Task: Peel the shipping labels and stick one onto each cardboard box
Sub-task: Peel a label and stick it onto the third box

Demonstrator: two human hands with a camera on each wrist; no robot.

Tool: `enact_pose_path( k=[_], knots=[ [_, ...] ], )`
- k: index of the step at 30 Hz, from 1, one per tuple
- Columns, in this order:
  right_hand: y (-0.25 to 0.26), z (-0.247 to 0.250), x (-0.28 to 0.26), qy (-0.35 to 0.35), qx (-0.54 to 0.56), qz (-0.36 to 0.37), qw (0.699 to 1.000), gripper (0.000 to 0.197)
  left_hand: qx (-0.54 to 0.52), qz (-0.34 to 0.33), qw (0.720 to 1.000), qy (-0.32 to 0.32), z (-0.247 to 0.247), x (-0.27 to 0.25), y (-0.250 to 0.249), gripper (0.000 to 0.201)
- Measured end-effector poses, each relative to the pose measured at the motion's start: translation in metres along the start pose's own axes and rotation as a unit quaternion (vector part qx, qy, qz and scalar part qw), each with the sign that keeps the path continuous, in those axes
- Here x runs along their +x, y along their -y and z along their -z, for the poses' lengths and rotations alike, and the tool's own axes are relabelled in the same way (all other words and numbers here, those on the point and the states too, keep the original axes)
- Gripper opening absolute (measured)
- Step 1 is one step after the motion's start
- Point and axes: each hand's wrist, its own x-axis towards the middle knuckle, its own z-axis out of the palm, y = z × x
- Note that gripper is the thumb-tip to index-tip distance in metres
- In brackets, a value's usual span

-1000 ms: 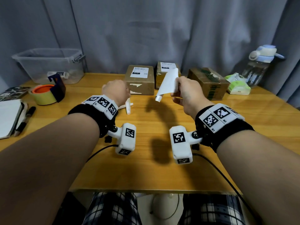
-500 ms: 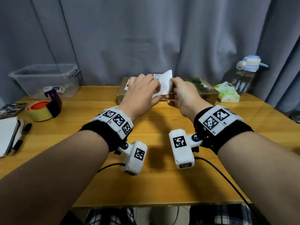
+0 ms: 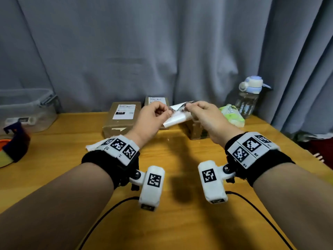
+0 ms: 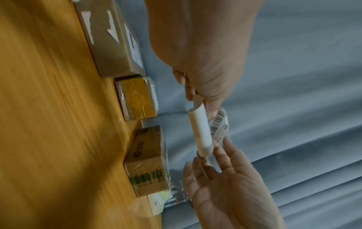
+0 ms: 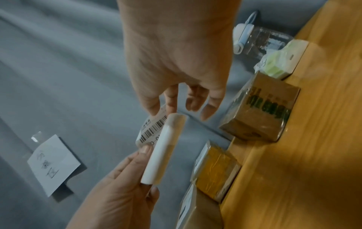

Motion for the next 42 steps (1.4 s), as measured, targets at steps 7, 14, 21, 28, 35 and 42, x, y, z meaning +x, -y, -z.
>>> enact_pose_path(
  k=[7,14,21,28,35,42],
  knots=[
    [-0.024,0.041,0.028,-0.005,0.012,-0.053,0.999,0.027,-0.018,0.035,0.997,0.060,-0.043,0.027,0.017,0.015],
    [-0.030,0.068,0.065,-0.059,0.103,-0.045,0.992,0.014,-0.026,0.090,0.996,0.006,-0.065,0.066,0.030,0.025],
    [-0.051,0.077,0.107,-0.119,0.225,-0.106,0.961,0.012,0.113,0.179,0.974,0.078,-0.090,0.109,0.059,0.053],
    [-0.066,0.078,0.134,-0.118,0.267,-0.137,0.947,0.003,0.258,0.184,0.928,0.195,-0.109,0.131,0.064,0.070],
    [-0.073,0.079,0.102,-0.106,0.243,-0.181,0.947,0.008,0.297,0.132,0.924,0.203,-0.099,0.099,0.060,0.069],
    [-0.063,0.069,0.028,-0.089,0.269,-0.220,0.933,0.003,0.253,0.135,0.935,0.207,-0.061,0.021,0.024,0.061]
  ],
)
